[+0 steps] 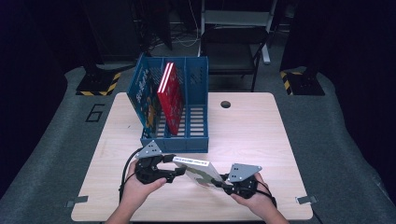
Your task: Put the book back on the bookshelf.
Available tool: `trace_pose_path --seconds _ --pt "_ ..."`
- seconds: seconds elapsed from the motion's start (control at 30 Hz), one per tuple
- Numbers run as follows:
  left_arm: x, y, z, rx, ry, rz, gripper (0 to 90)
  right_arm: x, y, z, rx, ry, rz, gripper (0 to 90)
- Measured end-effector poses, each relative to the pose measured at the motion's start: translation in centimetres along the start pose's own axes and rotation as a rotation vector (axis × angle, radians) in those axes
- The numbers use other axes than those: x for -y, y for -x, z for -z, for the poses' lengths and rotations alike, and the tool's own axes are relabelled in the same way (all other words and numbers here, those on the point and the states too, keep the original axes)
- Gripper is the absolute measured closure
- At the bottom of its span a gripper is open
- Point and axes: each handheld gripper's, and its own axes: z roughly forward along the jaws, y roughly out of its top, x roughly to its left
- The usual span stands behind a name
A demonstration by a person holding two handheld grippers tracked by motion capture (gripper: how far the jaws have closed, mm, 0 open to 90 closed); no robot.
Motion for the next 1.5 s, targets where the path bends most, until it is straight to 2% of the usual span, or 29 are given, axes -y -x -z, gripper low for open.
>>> trace_pose_path --seconds 0.03,0.2,0.33,0.5,0.6,0.67,0.7,0.87,1.1,1.33,1.43,1.5 --pt "-0.1 0.0 0.0 -0.009 -0.006 -0.017 32.4 -0.1 0.0 0.1 -0.005 -0.006 0.005 77.5" --pt "-0.5 0.5 0.4 -0.039 0.014 -0.024 32.3 -0.5 0.1 0.2 -0.018 -0.024 0.001 77.4" --pt "-0.6 0.7 0.5 -0.032 0.022 -0.035 33.5 -0.8 0.0 0.4 -0.034 -0.033 0.006 77.4" --pt "-0.4 1.2 0.0 -0.009 -0.013 -0.047 34.6 -1.2 0.0 0.6 -0.024 -0.031 0.01 77.2" --pt "0.0 1.3 -0.5 0.001 -0.043 -0.054 38.9 -1.4 0.0 0.8 -0.025 -0.015 0.003 77.1" --pt "0.2 1.2 -0.8 -0.015 -0.057 -0.07 39.2 -1.4 0.1 0.8 -0.023 -0.013 0.003 77.1" --pt "0.4 1.2 -0.9 -0.014 -0.061 -0.065 39.8 -1.4 0.2 0.8 -0.038 -0.013 0.004 77.1" --pt "1.3 0.9 -1.7 -0.013 -0.073 -0.054 41.6 -1.4 0.3 0.7 -0.03 -0.014 0.005 77.1" --pt "3.2 0.4 -3.2 -0.003 -0.118 -0.029 43.0 -1.5 0.2 0.3 -0.032 -0.047 0.025 76.9" --pt "4.5 -0.6 -4.0 0.03 -0.13 0.038 47.9 -1.5 0.3 -0.4 -0.038 -0.082 0.051 76.8" --pt "4.8 -0.8 -4.3 0.033 -0.145 0.042 47.5 -1.5 0.1 -0.9 -0.046 -0.099 0.056 76.7" --pt "4.8 -0.8 -4.2 0.04 -0.156 0.027 45.6 -1.6 0.0 -1.3 -0.046 -0.113 0.063 76.6"
